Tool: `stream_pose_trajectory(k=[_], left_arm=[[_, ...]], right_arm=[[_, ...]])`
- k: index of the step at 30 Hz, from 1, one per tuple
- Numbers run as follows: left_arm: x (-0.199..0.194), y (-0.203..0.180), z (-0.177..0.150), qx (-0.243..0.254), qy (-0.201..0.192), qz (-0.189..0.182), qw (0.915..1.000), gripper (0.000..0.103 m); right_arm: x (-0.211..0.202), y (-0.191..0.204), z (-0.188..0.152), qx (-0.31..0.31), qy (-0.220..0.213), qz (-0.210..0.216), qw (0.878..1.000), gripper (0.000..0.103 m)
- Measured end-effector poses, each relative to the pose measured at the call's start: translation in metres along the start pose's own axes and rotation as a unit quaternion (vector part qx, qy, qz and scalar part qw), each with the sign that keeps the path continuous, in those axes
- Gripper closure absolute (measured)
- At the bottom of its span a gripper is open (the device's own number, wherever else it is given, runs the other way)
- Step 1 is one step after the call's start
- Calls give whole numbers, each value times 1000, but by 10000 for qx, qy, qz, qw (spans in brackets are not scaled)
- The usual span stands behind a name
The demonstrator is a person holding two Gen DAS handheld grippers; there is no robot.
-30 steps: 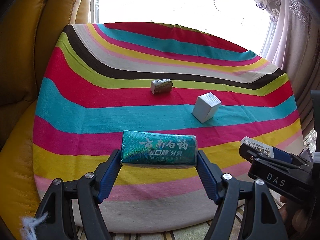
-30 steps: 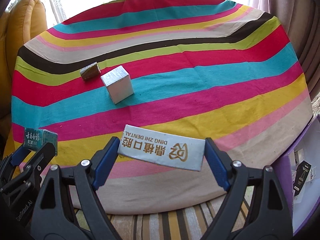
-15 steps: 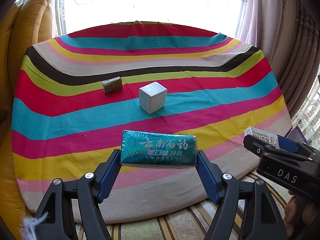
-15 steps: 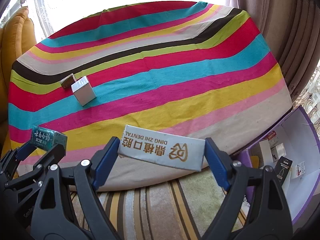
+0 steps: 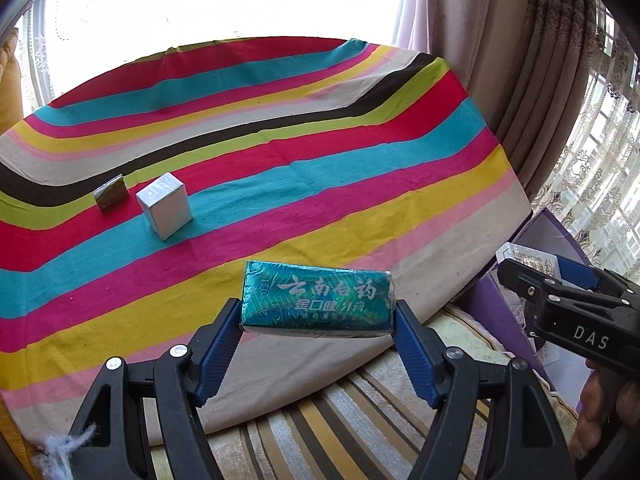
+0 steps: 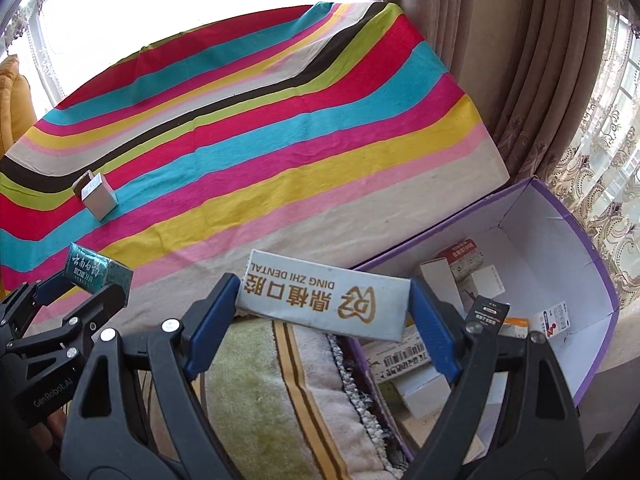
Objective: Organize objects
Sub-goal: 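Carry the teal toothpaste box and DING ZHI DENTAL box over the purple box, then open the right tool to drop the DENTAL box while the left tool drops the teal box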
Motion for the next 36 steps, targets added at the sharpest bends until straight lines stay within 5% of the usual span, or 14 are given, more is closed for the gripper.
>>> stream_pose_trajectory(k=[19,36], left_arm=[[28,-134,-19,1290,599,-789,9867,29],[42,-187,-32,1729,932,-1221,9729,25]], right_arm=[[0,-130,-55,803,236,-643,9944,17],[7,-167,-74,1191,267,-648,9904,11]])
Point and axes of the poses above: each gripper's, at about its wrist camera, not at the fingertips, and x roughly the way its jaws point, y to its left, z to its top, the point moved 3 cm from there along x, roughly the way its jaws point, and after that the axes turned 13 degrees about -x, right-handed, at the moved point
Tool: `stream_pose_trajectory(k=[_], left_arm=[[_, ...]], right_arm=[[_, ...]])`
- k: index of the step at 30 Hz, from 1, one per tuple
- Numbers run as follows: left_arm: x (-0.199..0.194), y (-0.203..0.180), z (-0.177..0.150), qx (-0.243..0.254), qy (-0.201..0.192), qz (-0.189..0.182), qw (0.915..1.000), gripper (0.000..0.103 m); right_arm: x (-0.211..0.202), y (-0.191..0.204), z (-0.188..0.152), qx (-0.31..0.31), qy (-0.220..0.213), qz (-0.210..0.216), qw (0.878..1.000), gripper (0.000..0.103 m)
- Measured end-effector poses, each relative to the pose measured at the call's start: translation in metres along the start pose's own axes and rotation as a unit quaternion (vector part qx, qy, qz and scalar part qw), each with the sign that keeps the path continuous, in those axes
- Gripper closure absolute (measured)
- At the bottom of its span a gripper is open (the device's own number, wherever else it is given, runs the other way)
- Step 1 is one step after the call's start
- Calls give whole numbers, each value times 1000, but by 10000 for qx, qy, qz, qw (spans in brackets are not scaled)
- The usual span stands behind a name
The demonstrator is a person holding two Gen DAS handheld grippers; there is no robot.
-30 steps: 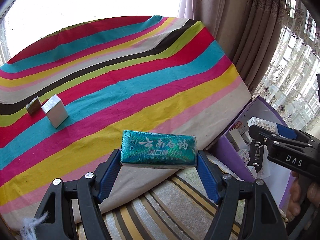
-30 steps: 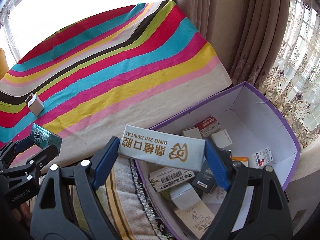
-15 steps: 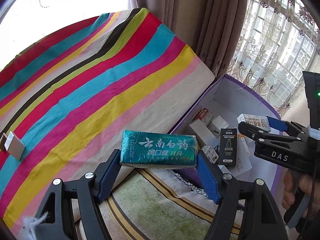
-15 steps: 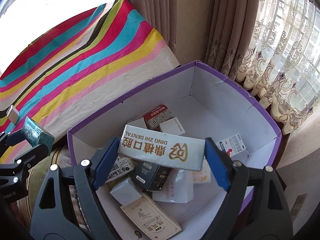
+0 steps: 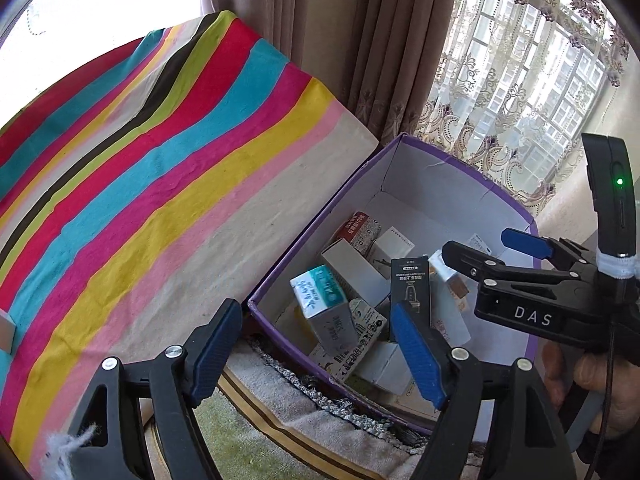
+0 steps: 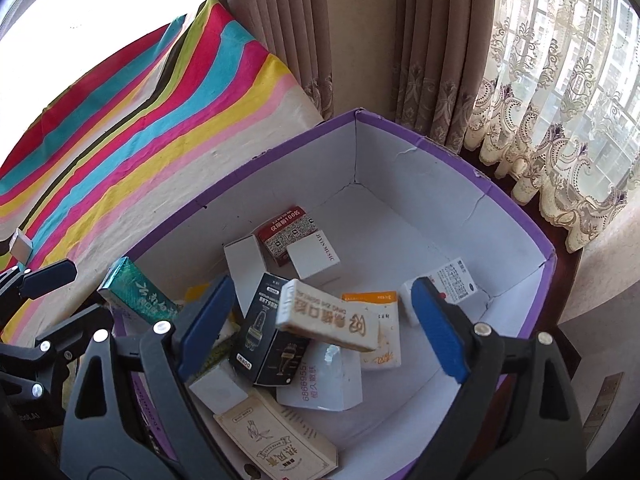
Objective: Organize objects
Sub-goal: 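Open the right tool to drop the DENTAL box while the left tool drops the teal box, then move both open tools back to the last two boxes on the cloth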
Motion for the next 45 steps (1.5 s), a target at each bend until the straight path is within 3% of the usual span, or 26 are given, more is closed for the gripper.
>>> stream_pose_trajectory(k=[17,28,36,45], left_arm=[[-12,42,4,-483,-200,139,9985,25],[-41,112,1,-979,-527,508,9925,25],[-74,190,-3,-1685,-914,996,9764,25],[-109,287,-8,-2550,-1285,1569,9454,25]], right_arm=[[-5,40,11,-226,-42,323,9992,9],[-11,98,28,-682,-187,584,9958,9],[-18,165,50,-1154,-472,955,9876,9],[-12,240,67,-1567,-640,1363,9761,8]])
Point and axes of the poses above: each gripper's, at about its wrist camera, not at the fingertips, and x roughly the way its jaws point, y to its left, z to its top, the point moved 3 cm from there along x, roughly the way its jaws point, and after that the axes turned 13 degrees about -x, right-handed, at the moved point
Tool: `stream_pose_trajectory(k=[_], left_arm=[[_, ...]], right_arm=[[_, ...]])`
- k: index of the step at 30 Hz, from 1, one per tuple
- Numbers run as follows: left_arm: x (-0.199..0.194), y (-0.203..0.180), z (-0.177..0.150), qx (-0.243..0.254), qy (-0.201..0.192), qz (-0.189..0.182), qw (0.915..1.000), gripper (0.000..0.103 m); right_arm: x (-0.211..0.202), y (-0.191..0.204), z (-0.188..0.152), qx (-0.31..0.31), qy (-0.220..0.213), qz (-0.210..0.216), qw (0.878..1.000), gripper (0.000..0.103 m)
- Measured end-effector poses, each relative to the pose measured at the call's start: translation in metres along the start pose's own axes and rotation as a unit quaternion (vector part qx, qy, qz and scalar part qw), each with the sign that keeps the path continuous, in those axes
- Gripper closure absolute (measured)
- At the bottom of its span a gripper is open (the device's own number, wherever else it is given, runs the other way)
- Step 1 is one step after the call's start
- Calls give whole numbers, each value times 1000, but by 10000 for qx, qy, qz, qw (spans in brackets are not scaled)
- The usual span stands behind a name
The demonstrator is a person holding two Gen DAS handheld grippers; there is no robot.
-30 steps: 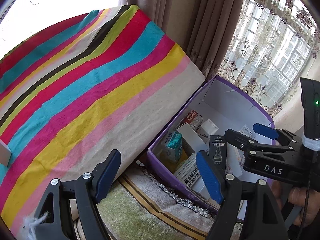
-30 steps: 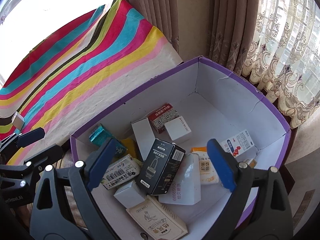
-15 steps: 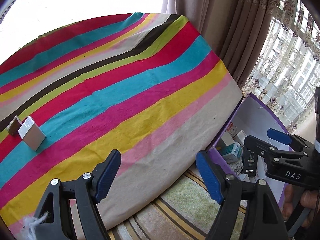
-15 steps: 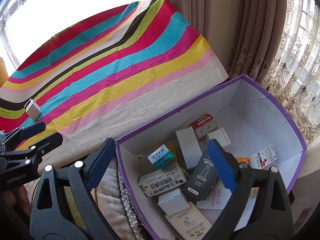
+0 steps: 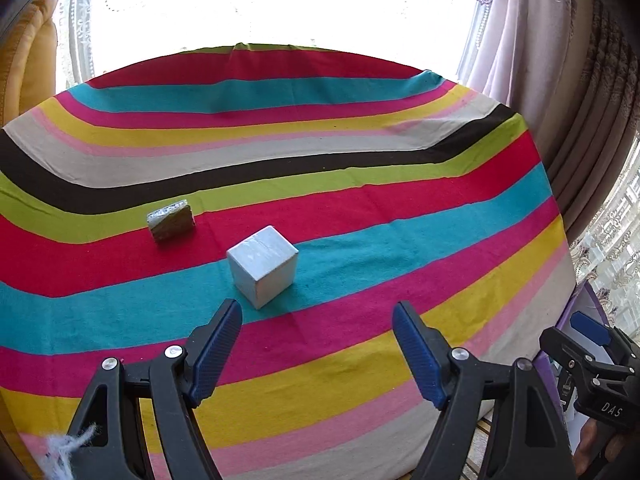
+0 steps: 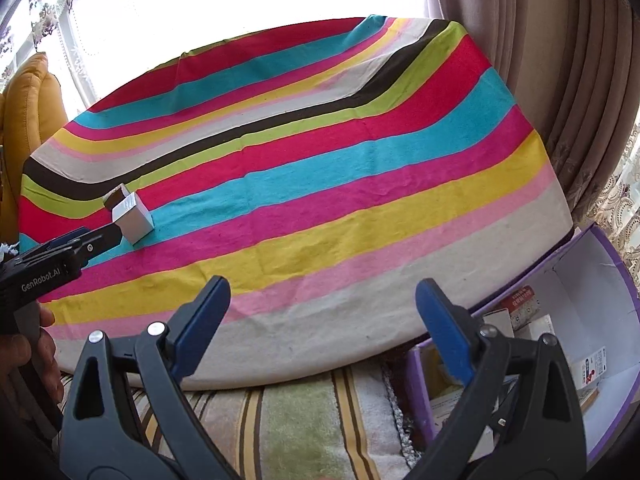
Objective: Organize objects
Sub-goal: 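Move both open tools back to the last two boxes on the cloth, then grasp the white cube box with the right tool while the left tool grasps the small milk powder box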
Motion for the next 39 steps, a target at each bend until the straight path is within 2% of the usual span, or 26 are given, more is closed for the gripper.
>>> stream_pose_trajectory(k=[5,11,22,26,28,29,32,39], left_arm=[[10,42,21,-435,-175,337,9983,25],[33,77,41,-843,-269,560,9945,25],[82,110,75,-1415,-249,894,9856,25],[97,118,84,-1468,-201,1014,9837,25],[103,119,86,-1394,-176,1139,9835,30],[106,119,86,-1350,-151,1182,9836,38],[106,117,86,-1144,-209,1302,9847,52],[92,127,82,-1299,-320,1150,9843,52]], right_arm=[[16,32,15,-264,-91,231,9993,8],[36,74,35,-679,-199,535,9961,8],[71,139,56,-1526,-298,980,9830,8],[81,153,60,-1705,-308,1090,9788,8],[86,160,63,-1809,-315,1107,9767,8],[89,163,64,-1849,-314,1124,9758,8],[98,171,67,-1915,-289,1163,9742,8],[114,187,74,-1967,-249,1331,9711,8]])
Point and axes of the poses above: each gripper's, at about its wrist camera, not at the fingertips, and x roughly the way its jaws point, y to its left, z to its top, the point moved 3 cm from there along x, roughly the way its jaws point, and after that the axes turned 13 degrees about -x, right-handed, at the moved point
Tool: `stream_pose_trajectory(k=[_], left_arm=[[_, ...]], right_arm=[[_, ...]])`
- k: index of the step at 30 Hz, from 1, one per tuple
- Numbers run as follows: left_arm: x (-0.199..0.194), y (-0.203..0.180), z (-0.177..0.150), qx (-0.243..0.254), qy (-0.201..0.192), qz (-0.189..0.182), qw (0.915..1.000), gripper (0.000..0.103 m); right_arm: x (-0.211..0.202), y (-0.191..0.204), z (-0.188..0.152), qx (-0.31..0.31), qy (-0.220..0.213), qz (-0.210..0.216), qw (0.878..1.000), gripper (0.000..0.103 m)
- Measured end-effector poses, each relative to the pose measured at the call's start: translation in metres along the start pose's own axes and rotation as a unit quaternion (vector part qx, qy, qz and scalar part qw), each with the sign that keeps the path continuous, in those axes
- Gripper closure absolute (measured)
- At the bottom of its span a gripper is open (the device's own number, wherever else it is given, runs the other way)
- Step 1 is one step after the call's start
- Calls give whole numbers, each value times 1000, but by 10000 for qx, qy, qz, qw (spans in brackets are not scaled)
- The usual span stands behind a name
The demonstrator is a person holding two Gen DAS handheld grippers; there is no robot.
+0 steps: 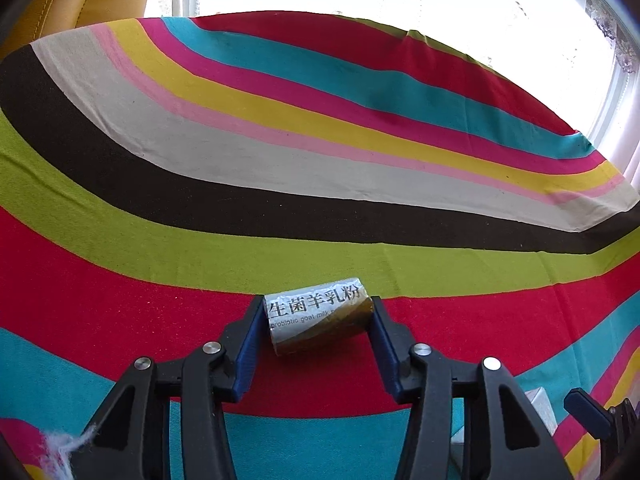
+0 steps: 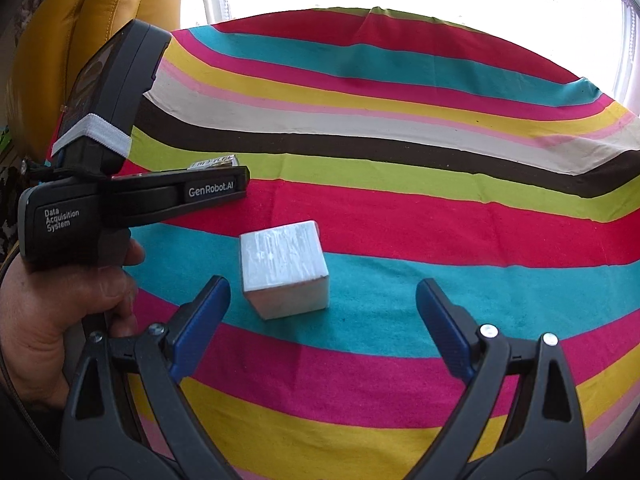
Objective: Organize objects
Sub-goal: 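Grasp the white cube box with the right tool while the left tool grasps the small milk powder box, then carry the white cube box and milk powder box over the purple box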
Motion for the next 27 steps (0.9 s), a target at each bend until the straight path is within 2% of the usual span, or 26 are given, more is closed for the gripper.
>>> stream_pose_trajectory(k=[4,7,8,11,18,27], left_arm=[[-11,7,0,-89,-106,21,9999,52],[-17,11,-3,-176,-119,-20,9998,52],[-19,12,-4,-193,-117,-36,9997,52],[-26,10,-7,-178,-119,-73,9997,52],[-49,2,-30,-109,-118,-179,9997,52],[-91,-18,-75,51,-23,-340,9994,52]], right_arm=[[12,3,5,-59,41,12,10000,10],[20,4,4,-62,162,59,9998,29],[21,5,4,-50,231,100,9997,39],[19,5,3,-95,237,12,9997,59],[10,-1,-8,48,238,-35,9997,59],[-21,-24,-36,618,277,-191,9975,59]])
Point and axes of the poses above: each gripper's, at about its wrist camera, not at the fingertips, and x roughly the way its jaws point, y to its left, z to its top, the point moved 3 cm from there along x, roughly the way its jaws point, and after that the axes turned 13 degrees about -x, right-handed, at the moved point
